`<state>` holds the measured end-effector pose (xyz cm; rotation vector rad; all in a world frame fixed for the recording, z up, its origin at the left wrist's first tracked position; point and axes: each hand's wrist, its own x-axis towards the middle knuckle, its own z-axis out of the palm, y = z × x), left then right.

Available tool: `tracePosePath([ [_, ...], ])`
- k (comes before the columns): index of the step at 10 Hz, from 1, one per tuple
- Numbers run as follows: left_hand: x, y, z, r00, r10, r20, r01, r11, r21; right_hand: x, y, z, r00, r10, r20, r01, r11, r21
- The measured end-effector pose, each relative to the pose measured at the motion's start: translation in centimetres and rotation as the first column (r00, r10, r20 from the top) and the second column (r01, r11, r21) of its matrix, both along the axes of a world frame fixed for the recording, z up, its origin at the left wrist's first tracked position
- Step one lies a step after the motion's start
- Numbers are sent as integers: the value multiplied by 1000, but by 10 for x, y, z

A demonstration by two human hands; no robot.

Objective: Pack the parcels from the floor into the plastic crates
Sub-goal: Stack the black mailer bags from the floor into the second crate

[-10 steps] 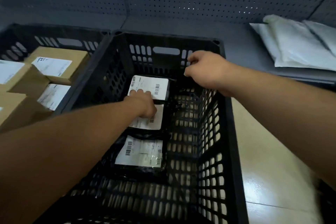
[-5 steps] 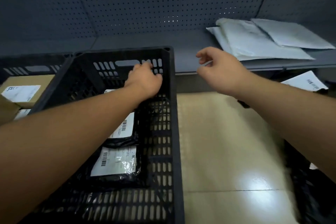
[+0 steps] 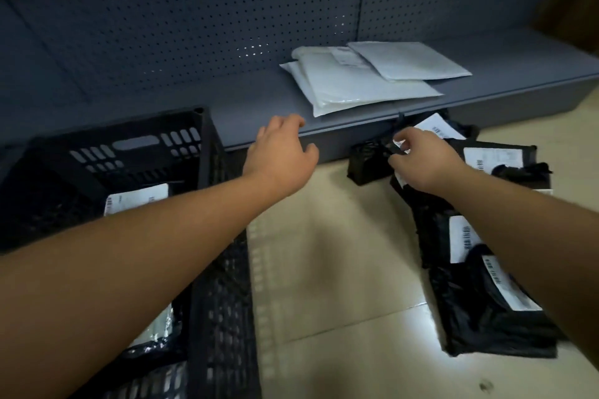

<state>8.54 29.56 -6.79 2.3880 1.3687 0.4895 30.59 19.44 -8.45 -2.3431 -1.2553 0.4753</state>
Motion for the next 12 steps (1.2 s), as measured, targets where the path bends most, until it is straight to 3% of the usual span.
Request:
tracePosePath([
  [2,71,-46,-18,996,-86,-16,84,991,-105,81,-49,-10,972,-231,49,232,973,-1],
  [4,134,-79,-35,989,-149,-11,142,962,-234,133,-85,-18,900,-434,38,418,885,203],
  [5,163,-91,-40,986,-167,14,164,941,-298,154,-101,-20,846,-530,-55,527,817,232],
  [7,211,-116,-51,977,-210,26,202,888,-412,183,-135,-29,754,-631,-183,627,774,-87],
  [9,259,-136,-50,972,-228,62,231,860,-456,208,-158,-44,661,-671,-336,604,742,-293],
  [10,279,-145,-52,977,-186,103,211,814,-541,217,-161,-49,656,-672,-344,570,740,-357],
  [11,293,-153,-58,982,-144,121,188,764,-617,214,-166,-42,724,-592,-354,468,799,-378],
  [12,303,-160,-64,989,-107,107,151,742,-654,222,-163,-70,735,-545,-403,404,830,-385],
])
